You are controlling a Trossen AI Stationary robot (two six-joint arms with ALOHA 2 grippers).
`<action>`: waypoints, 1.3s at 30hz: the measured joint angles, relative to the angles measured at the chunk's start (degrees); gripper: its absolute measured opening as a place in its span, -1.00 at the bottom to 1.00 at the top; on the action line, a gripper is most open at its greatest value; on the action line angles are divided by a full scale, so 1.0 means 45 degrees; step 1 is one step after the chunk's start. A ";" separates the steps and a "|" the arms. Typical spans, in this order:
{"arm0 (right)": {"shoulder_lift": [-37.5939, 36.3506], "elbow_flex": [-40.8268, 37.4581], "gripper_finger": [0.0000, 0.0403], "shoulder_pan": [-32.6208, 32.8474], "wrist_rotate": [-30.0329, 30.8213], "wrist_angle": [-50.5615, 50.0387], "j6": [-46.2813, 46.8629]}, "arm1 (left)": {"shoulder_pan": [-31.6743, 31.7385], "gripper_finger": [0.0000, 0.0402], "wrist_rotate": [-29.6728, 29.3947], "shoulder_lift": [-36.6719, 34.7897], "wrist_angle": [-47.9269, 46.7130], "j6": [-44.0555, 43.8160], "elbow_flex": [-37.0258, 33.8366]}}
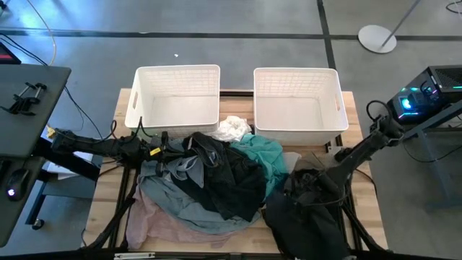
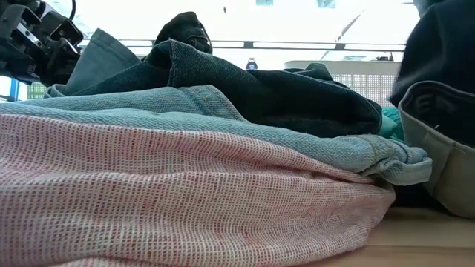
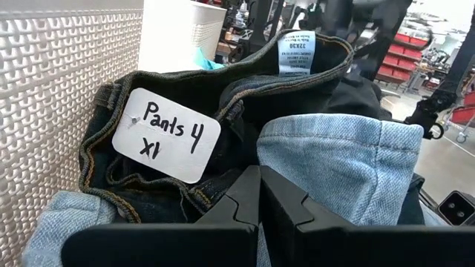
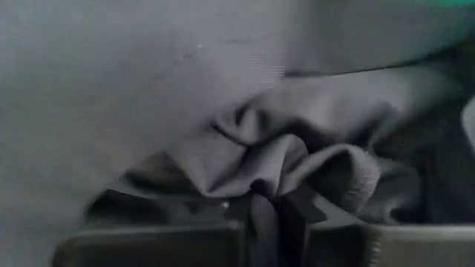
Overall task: Sort clothes
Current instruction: Put the black pants into the right white bin
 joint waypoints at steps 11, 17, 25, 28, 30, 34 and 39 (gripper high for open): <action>-0.0193 0.7544 -0.96 0.0004 1.0023 -0.3011 -0.4003 | 0.0000 -1.00 0.0000 0.0000 0.0000 -0.0005 0.0000; -0.0203 1.0657 -0.93 -0.0380 1.7405 -0.2413 -0.9253 | 0.0002 -1.00 0.0000 0.0000 -0.0001 -0.0005 0.0000; -0.0188 1.3615 -0.94 -0.3608 1.8514 -0.0958 -1.4588 | 0.0000 -1.00 -0.0005 0.0001 -0.0002 0.0000 0.0000; -0.0175 1.3934 -0.94 -0.5045 1.8468 0.0050 -1.6041 | 0.0000 -1.00 -0.0022 0.0000 0.0000 0.0000 0.0000; -0.0158 1.4013 -0.94 -0.6019 1.8305 0.1256 -1.7071 | 0.0000 -1.00 -0.0033 0.0000 0.0000 -0.0005 0.0000; -0.0149 1.4028 -0.94 -0.7926 1.5542 0.5145 -1.9296 | 0.0000 -1.00 -0.0039 0.0000 0.0000 -0.0001 0.0000; -0.0083 1.4023 -0.94 -0.9620 0.9803 1.0936 -2.0355 | 0.0000 -1.00 -0.0039 0.0000 0.0000 -0.0009 0.0000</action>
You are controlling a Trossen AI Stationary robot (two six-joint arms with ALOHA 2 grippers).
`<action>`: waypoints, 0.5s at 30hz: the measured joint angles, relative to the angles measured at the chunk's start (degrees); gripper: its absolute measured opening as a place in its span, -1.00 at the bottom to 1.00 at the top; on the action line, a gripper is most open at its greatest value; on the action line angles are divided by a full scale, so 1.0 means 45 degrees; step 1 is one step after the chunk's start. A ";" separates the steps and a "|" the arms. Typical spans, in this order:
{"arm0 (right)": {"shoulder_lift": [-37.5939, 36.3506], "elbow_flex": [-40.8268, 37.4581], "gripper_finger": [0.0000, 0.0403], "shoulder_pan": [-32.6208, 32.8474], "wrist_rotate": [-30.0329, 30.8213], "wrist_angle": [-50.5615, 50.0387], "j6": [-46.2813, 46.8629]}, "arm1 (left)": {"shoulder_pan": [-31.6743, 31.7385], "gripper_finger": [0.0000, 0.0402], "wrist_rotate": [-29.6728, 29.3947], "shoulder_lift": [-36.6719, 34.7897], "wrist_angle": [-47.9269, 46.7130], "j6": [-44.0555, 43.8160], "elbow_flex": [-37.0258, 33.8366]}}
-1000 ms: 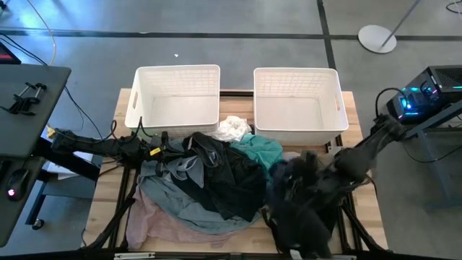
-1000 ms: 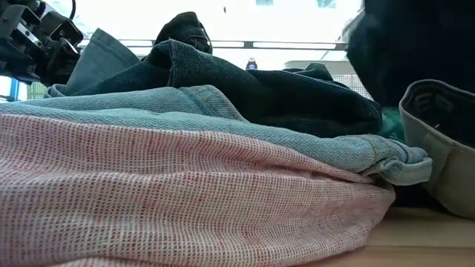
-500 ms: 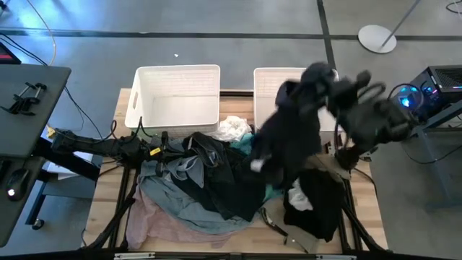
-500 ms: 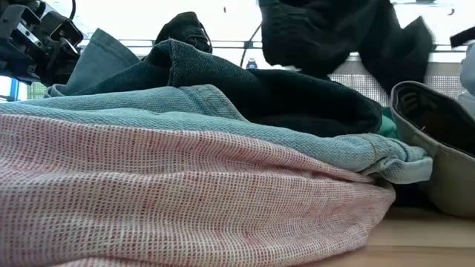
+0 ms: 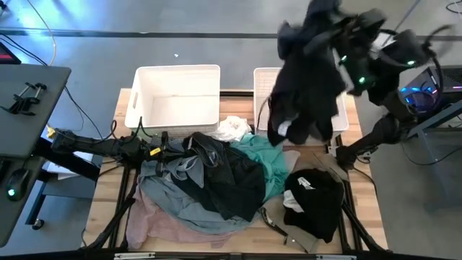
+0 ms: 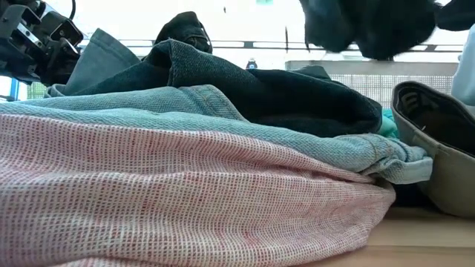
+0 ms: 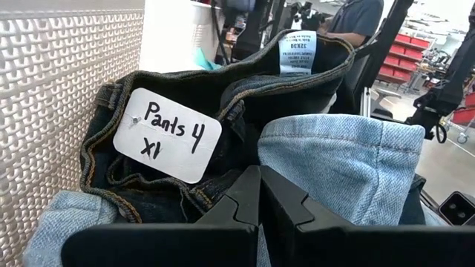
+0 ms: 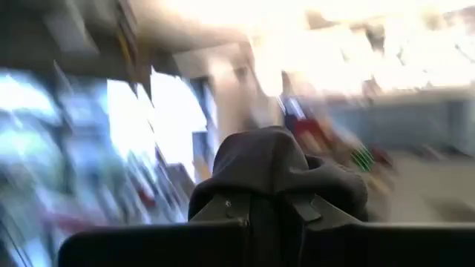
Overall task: Sort clothes
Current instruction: Put the black pants into the right white bin
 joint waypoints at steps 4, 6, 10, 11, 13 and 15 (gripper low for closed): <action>0.0005 0.0011 -0.93 -0.0879 -0.2169 0.2115 -0.0669 | 0.0000 -1.00 -0.0005 0.0003 0.0000 -0.0072 0.0000; -0.0056 0.0019 -0.93 -0.1167 -0.1679 0.1407 -0.1447 | 0.0000 -1.00 -0.0005 0.0000 0.0004 -0.0232 0.0000; -0.0029 0.0007 -0.93 -0.1803 0.0561 -0.2922 -0.1438 | 0.0000 -1.00 -0.0005 0.0000 0.0005 -0.0295 0.0000; -0.0013 -0.0002 -0.93 -0.1997 0.0735 -0.4403 -0.0762 | 0.0000 -1.00 -0.0005 0.0000 0.0002 -0.0295 0.0000; -0.0008 -0.0010 -0.93 -0.2389 0.0506 -0.7534 0.1135 | 0.0000 -1.00 -0.0005 0.0000 0.0002 -0.0308 0.0000; -0.0008 -0.0010 -0.93 -0.2818 -0.0136 -1.0575 0.3372 | 0.0000 -1.00 -0.0004 0.0000 0.0004 -0.0316 0.0000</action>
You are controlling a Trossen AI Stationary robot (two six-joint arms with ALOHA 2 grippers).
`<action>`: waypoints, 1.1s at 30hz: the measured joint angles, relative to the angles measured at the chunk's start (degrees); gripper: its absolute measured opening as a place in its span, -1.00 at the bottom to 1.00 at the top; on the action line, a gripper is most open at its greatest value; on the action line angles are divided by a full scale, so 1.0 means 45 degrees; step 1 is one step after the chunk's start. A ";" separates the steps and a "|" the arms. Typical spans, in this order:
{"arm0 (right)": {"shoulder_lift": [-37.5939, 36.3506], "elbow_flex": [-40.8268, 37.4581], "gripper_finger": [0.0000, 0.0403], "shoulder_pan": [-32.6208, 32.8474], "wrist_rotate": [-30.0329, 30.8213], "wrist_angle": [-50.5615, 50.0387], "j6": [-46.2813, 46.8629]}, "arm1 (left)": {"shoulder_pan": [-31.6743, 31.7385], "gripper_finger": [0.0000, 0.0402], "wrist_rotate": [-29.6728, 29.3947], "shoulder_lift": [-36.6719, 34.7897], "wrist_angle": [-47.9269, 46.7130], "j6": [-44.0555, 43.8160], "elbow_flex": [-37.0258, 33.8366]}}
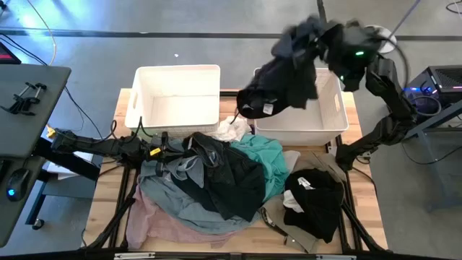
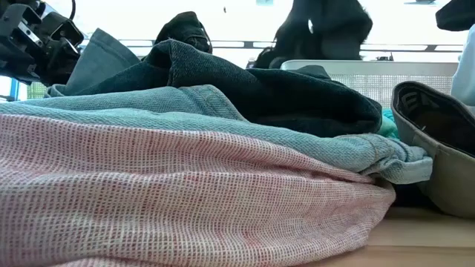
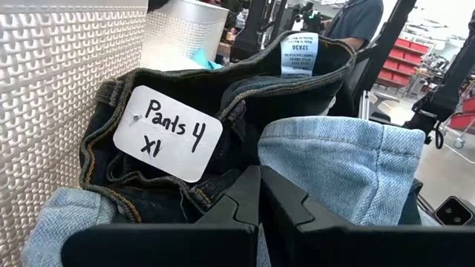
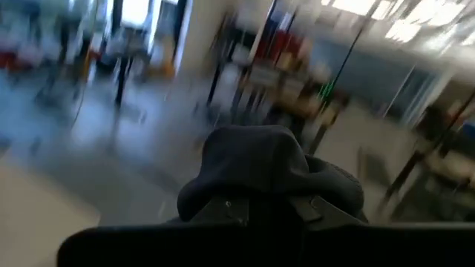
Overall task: Sort clothes
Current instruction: Put the black pants into the right white bin
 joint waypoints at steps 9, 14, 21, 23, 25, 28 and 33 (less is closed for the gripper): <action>0.0419 -0.0651 -0.93 -0.1455 -0.2063 -0.8211 0.7000 | 0.0000 -1.00 0.0004 0.0000 -0.0004 0.0000 0.0000; 0.0315 -0.3240 -0.93 -0.1683 -0.4695 -0.5814 0.6667 | 0.0000 -1.00 0.0004 0.0007 -0.0001 0.0000 0.0000; 0.0630 -0.8203 -0.93 -0.2285 -0.5861 -0.4532 0.6673 | 0.0000 -1.00 0.0009 0.0019 -0.0004 0.0000 0.0000; 0.0667 -0.9704 -0.93 -0.2554 -0.6596 -0.4083 0.6631 | 0.0001 -1.00 0.0009 0.0019 -0.0004 0.0000 0.0000; 0.0674 -1.0986 -0.93 -0.2847 -0.7371 -0.3519 0.6456 | 0.0002 -1.00 0.0009 0.0019 -0.0004 0.0000 0.0000; 0.0665 -1.2323 -0.89 -0.3308 -0.7886 -0.3047 0.6654 | 0.0000 -1.00 0.0009 0.0019 -0.0004 0.0000 0.0000; 0.0656 -1.2836 -0.63 -0.4164 -0.8649 -0.3249 0.6873 | 0.0003 -1.00 0.0009 0.0015 -0.0004 0.0000 0.0002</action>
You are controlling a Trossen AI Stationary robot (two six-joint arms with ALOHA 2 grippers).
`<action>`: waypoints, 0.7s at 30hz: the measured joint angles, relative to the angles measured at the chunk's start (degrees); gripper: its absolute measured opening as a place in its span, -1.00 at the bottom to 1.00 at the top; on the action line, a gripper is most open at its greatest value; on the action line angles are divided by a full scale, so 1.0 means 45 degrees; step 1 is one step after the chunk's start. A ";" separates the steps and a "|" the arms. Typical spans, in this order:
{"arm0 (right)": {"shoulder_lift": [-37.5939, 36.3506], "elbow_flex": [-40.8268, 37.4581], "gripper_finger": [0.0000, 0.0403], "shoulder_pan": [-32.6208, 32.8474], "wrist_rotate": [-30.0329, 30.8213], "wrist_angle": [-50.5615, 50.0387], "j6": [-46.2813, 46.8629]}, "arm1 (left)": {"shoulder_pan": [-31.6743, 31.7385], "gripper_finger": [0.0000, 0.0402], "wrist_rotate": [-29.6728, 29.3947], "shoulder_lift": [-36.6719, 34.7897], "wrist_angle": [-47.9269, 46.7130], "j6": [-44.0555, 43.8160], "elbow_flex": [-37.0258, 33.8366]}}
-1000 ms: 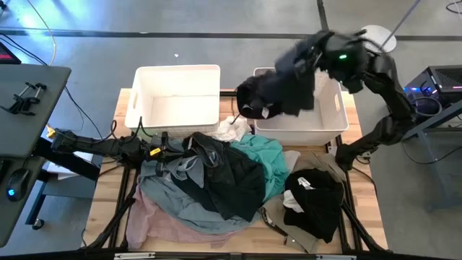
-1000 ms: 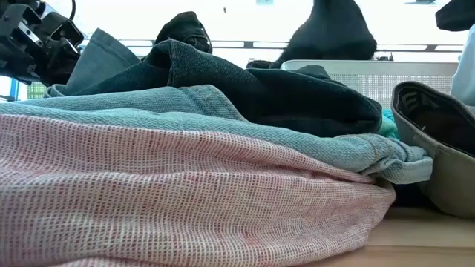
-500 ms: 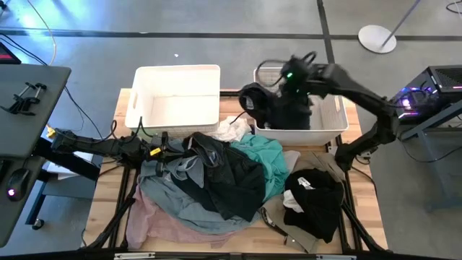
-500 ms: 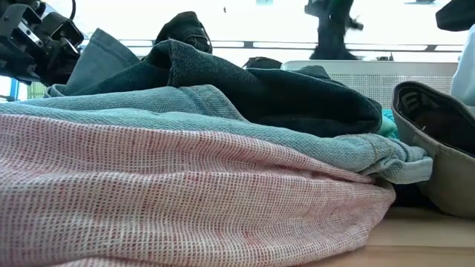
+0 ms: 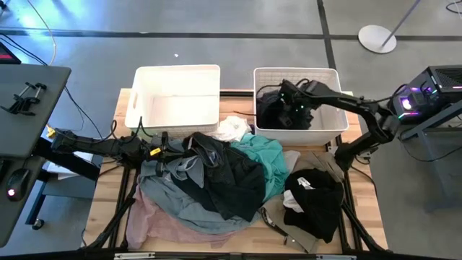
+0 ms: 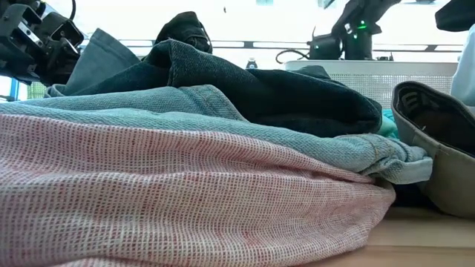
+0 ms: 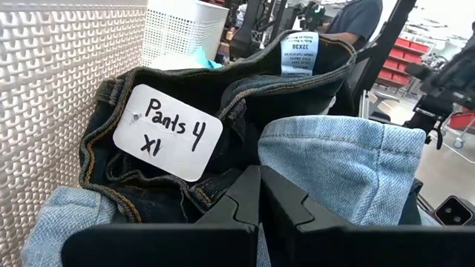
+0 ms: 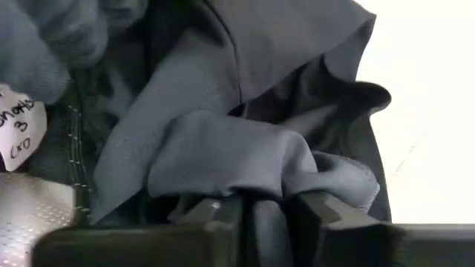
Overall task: Sort clothes
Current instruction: Put the black pants into the right white bin
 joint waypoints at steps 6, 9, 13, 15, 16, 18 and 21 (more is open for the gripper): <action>0.0000 0.1994 -0.12 -0.0681 -0.0825 -0.1797 -0.0196 | 0.0002 -1.00 0.0000 0.0000 0.0000 0.0000 -0.0002; -0.0005 0.3856 0.06 -0.0757 -0.0409 -0.3318 0.0113 | -0.0003 -1.00 0.0000 0.0000 0.0000 -0.0010 -0.0002; -0.0025 0.6471 0.15 -0.0506 0.0252 -0.4219 0.0670 | -0.0003 -1.00 0.0000 0.0000 0.0000 -0.0010 0.0002; -0.0039 0.7423 0.13 -0.0170 -0.0312 -0.4064 0.0525 | -0.0003 -1.00 0.0000 0.0000 0.0000 -0.0010 -0.0002; -0.0039 0.7695 0.11 -0.0004 -0.0900 -0.3827 0.0398 | 0.0002 -1.00 0.0000 0.0000 0.0000 -0.0010 -0.0002; -0.0040 0.7853 0.03 0.0369 -0.2251 -0.2974 0.0258 | 0.0001 -1.00 0.0000 0.0000 0.0003 -0.0010 -0.0002; -0.0039 0.7107 -0.17 0.0876 -0.3485 -0.1399 0.0094 | -0.0003 -1.00 0.0001 0.0000 0.0000 -0.0008 -0.0002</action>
